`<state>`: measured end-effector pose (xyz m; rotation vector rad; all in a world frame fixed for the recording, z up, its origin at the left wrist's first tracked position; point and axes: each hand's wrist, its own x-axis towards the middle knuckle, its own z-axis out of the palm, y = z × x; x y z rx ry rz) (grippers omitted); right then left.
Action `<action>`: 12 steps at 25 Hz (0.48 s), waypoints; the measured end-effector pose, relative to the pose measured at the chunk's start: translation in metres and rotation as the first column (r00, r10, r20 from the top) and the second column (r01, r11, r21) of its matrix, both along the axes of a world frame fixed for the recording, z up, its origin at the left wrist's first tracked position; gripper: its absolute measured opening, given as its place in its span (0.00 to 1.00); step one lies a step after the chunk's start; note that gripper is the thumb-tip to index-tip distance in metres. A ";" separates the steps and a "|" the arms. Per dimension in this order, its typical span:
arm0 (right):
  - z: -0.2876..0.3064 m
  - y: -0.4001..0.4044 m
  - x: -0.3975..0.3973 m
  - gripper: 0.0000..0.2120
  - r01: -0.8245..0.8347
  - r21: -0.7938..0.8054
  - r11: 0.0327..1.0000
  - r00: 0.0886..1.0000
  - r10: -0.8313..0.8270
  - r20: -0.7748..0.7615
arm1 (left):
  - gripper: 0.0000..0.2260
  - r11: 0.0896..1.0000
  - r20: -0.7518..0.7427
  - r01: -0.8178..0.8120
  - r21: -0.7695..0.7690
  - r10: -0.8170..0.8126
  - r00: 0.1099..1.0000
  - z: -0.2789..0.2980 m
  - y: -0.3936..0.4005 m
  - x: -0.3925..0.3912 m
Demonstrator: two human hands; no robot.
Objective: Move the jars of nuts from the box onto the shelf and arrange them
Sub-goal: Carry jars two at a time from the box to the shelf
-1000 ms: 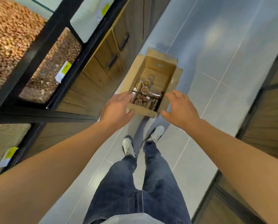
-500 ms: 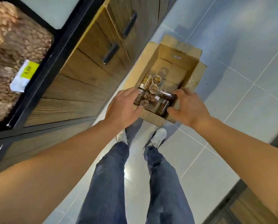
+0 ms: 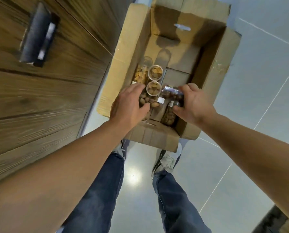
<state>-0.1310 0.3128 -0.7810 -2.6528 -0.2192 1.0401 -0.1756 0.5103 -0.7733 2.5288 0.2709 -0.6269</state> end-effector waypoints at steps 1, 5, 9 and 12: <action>-0.020 0.001 0.004 0.30 -0.012 0.001 1.000 1.000 0.012 -0.005 | 0.26 1.000 -0.014 0.001 -0.012 -0.002 1.000 -0.024 -0.003 0.003; -0.089 0.006 0.024 0.32 -0.015 0.005 1.000 1.000 0.015 -0.009 | 0.28 0.998 -0.029 -0.040 -0.038 0.039 0.999 -0.116 -0.017 0.013; -0.145 0.012 0.036 0.32 0.008 0.043 0.999 1.000 -0.009 0.022 | 0.35 0.994 -0.028 -0.108 -0.001 0.108 0.994 -0.179 -0.036 0.025; -0.168 0.018 0.050 0.31 0.029 0.068 0.997 0.995 -0.036 0.097 | 0.32 0.982 0.023 -0.190 -0.003 0.190 0.982 -0.199 -0.043 0.035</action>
